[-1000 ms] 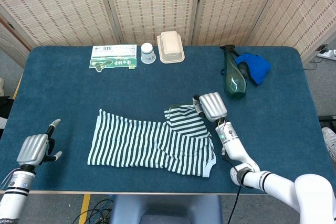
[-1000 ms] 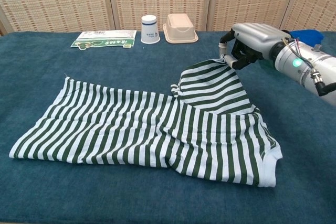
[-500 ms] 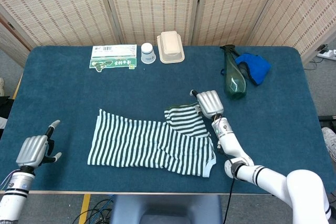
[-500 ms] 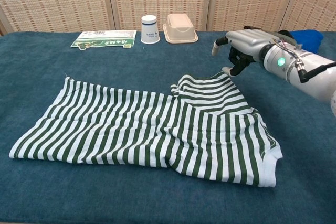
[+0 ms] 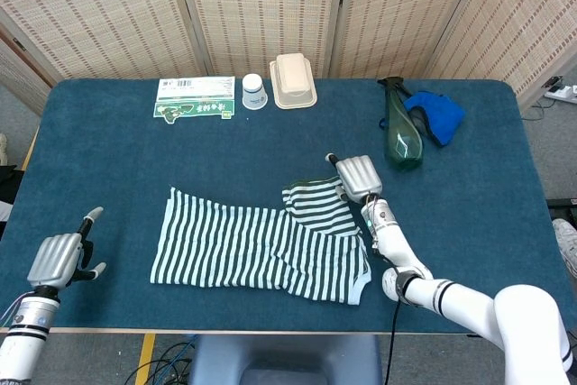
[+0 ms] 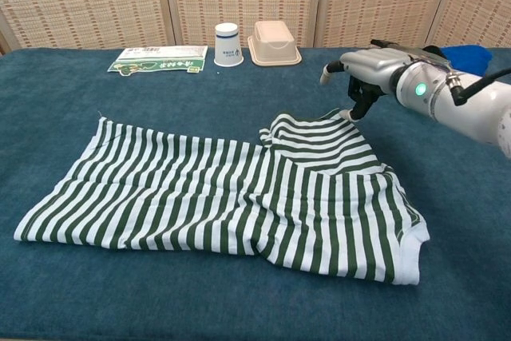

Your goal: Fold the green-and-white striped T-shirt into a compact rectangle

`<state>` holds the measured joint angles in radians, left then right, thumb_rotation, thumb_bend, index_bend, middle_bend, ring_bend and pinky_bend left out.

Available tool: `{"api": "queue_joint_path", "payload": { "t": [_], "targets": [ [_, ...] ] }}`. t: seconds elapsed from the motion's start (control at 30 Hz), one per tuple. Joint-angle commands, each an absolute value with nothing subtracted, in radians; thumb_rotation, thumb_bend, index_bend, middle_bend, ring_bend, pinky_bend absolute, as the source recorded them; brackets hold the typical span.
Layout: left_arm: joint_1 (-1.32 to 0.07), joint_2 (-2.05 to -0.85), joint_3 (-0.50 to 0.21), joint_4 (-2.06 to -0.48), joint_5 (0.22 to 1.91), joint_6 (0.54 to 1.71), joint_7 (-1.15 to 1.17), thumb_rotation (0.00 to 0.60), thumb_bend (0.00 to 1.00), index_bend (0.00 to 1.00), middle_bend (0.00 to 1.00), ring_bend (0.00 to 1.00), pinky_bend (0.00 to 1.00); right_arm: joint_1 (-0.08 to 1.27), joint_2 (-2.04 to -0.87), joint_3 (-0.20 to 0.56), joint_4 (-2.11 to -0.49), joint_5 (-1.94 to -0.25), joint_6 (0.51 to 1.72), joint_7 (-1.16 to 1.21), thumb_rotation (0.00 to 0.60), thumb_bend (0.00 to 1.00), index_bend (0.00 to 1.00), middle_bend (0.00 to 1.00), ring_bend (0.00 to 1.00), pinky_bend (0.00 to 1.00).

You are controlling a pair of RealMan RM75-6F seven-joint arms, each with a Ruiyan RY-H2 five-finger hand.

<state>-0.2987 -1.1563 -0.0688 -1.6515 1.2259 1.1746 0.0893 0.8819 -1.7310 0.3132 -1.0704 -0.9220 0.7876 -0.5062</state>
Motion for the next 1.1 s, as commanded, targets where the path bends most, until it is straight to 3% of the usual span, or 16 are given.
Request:
{"api": "queue_joint_path", "payload": {
  "t": [0.03, 0.53, 1.1],
  "targets": [
    [-0.297, -1.156, -0.067, -1.651, 1.226, 1.173, 0.089, 0.6, 0.25, 0.0, 0.84, 0.83, 0.93, 0.909, -1.742, 0.305, -1.06, -0.854, 0.76, -0.564, 0.6, 0.36, 0.22, 0.89, 0.97, 1.0],
    [-0.294, -1.164, -0.065, -1.627, 1.216, 1.157, 0.077, 0.6, 0.25, 0.0, 0.84, 0.82, 0.93, 0.993, -1.795, 0.271, -0.988, -0.672, 0.723, -0.701, 0.6, 0.37, 0.25, 0.89, 0.97, 1.0],
    [-0.292, -1.17, -0.064, -1.617, 1.215, 1.147, 0.071, 0.6, 0.25, 0.0, 0.84, 0.82, 0.93, 1.021, -1.827, 0.247, -0.928, -0.628, 0.712, -0.702, 0.6, 0.38, 0.37, 0.9, 0.97, 1.0]
  ]
}}
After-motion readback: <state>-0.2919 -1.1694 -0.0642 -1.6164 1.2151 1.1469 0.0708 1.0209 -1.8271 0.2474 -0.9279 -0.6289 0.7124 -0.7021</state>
